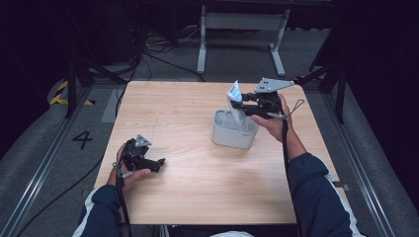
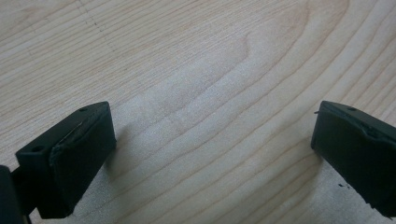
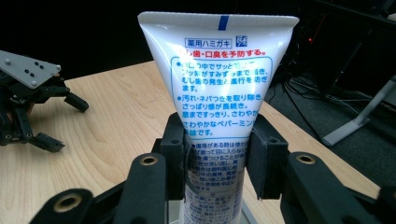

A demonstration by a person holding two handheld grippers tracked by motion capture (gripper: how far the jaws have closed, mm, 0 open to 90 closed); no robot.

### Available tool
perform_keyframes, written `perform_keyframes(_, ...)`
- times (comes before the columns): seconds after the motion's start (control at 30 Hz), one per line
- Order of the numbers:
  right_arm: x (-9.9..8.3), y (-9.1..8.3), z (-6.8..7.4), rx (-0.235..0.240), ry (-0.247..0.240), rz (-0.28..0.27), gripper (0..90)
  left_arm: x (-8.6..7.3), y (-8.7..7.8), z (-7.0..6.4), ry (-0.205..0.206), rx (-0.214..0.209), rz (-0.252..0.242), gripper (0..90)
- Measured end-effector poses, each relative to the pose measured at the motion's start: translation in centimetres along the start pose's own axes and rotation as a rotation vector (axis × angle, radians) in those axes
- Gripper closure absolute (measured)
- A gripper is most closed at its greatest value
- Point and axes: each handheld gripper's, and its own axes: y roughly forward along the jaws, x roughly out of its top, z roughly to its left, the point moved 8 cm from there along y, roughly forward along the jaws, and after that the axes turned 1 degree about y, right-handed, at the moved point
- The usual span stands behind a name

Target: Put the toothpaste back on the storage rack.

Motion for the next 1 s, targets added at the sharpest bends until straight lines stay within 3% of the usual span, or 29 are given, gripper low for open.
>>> perform_keyframes(1.0, -3.6, 1.0, -0.1, 0.01, -0.001, 0.086, 64.1, 0.0, 0.0, 0.0, -0.001, 0.0, 0.0, 0.2)
